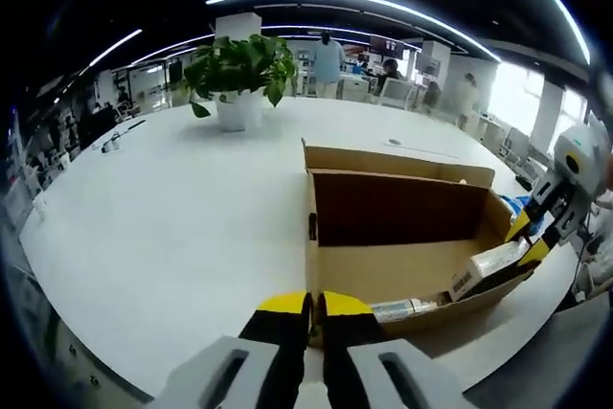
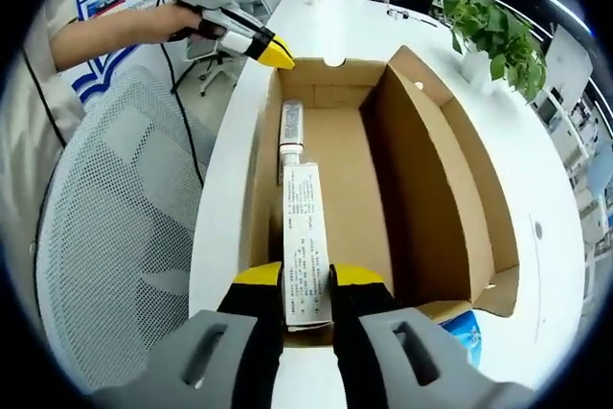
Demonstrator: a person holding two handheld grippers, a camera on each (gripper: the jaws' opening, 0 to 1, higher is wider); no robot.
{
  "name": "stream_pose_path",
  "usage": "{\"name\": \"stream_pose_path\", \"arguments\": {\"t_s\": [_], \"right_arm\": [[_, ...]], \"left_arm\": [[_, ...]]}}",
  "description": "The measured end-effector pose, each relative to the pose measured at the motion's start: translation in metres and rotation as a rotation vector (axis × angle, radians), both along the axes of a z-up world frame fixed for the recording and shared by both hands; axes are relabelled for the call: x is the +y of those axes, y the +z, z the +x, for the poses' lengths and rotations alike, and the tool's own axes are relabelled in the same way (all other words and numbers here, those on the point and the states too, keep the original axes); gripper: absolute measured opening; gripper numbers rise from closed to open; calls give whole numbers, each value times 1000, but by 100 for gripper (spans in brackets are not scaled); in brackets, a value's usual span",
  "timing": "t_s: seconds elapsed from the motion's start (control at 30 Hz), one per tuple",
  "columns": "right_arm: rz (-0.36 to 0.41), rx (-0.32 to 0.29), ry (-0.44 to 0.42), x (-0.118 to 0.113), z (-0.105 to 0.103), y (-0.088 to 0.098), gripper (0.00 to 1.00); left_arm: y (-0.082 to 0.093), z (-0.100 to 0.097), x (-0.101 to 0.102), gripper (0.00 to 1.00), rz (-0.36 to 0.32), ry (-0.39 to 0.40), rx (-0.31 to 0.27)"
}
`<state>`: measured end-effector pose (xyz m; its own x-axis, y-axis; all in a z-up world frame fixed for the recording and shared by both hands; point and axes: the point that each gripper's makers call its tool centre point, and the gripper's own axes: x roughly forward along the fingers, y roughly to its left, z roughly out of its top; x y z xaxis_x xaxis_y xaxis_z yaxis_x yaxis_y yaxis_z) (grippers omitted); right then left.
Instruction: Operate the shoe box by opening the lid, removing the specified soft item, and placing it in the target area until the item is outside and the box remains undamaged.
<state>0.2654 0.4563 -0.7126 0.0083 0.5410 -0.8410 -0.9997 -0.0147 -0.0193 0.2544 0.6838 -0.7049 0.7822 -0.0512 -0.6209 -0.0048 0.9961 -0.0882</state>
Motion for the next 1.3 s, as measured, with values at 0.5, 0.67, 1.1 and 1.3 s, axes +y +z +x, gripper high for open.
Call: {"name": "stream_pose_path", "arguments": {"t_s": [0.5, 0.67, 1.1, 1.3], "right_arm": [[42, -82, -36, -1, 16, 39, 15], [63, -98, -39, -4, 22, 57, 15], [94, -147, -10, -29, 33, 103, 15], [87, -169, -11, -48, 41, 112, 15]], "left_arm": [[0, 1, 1, 3, 5, -2, 3], [0, 1, 1, 3, 6, -2, 4], [0, 1, 0, 3, 10, -2, 12], [0, 1, 0, 3, 13, -5, 16]]}}
